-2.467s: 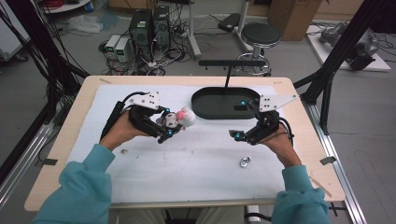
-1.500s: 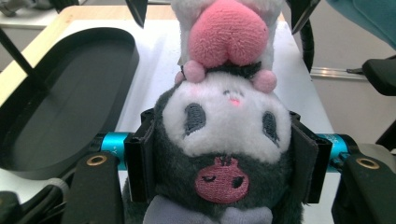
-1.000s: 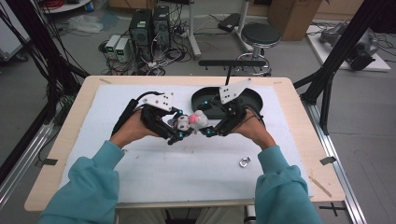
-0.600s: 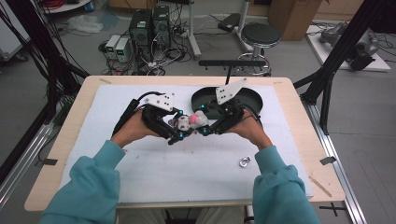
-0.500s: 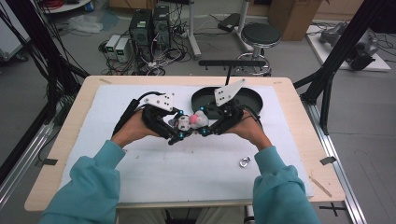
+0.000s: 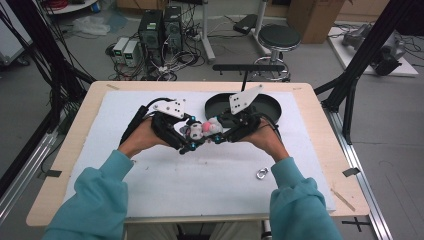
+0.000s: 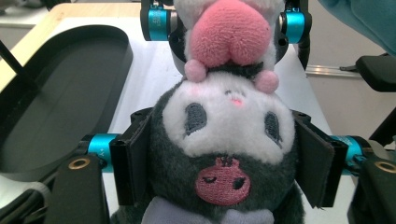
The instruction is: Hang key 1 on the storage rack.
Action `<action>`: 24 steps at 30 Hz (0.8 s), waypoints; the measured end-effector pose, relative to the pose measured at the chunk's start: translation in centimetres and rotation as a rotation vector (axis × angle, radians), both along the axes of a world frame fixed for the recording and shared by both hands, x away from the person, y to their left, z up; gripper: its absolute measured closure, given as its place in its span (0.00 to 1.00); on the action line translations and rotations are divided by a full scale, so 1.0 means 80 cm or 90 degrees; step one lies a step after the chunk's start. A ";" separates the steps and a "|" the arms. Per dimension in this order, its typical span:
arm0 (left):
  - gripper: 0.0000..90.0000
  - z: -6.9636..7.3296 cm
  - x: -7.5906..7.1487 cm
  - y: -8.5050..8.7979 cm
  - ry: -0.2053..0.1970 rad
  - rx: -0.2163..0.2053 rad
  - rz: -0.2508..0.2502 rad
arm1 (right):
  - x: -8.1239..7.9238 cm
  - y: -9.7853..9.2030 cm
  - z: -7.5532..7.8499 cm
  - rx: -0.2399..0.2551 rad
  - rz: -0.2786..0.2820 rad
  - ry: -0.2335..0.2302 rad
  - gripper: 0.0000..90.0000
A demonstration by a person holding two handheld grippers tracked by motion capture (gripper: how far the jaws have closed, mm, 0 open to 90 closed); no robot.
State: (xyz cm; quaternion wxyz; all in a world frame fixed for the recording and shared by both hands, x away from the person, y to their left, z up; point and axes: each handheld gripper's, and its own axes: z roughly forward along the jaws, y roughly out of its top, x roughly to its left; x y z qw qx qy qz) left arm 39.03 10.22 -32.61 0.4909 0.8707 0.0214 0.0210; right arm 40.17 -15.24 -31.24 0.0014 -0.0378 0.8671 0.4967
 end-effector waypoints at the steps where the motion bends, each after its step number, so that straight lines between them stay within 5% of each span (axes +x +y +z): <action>1: 0.24 0.000 0.000 0.000 0.002 -0.006 0.000 | 0.000 -0.001 0.000 0.002 -0.001 -0.001 0.59; 4: 0.02 0.001 -0.001 -0.002 -0.003 -0.036 0.017 | 0.000 -0.003 0.001 -0.008 -0.014 -0.007 0.59; 5: 0.02 0.003 -0.003 0.001 -0.029 -0.065 0.043 | 0.000 -0.005 0.002 -0.008 -0.019 -0.006 0.59; 24: 0.02 -0.005 -0.022 0.076 -0.054 -0.127 0.154 | 0.003 -0.056 0.019 0.064 -0.149 -0.002 0.59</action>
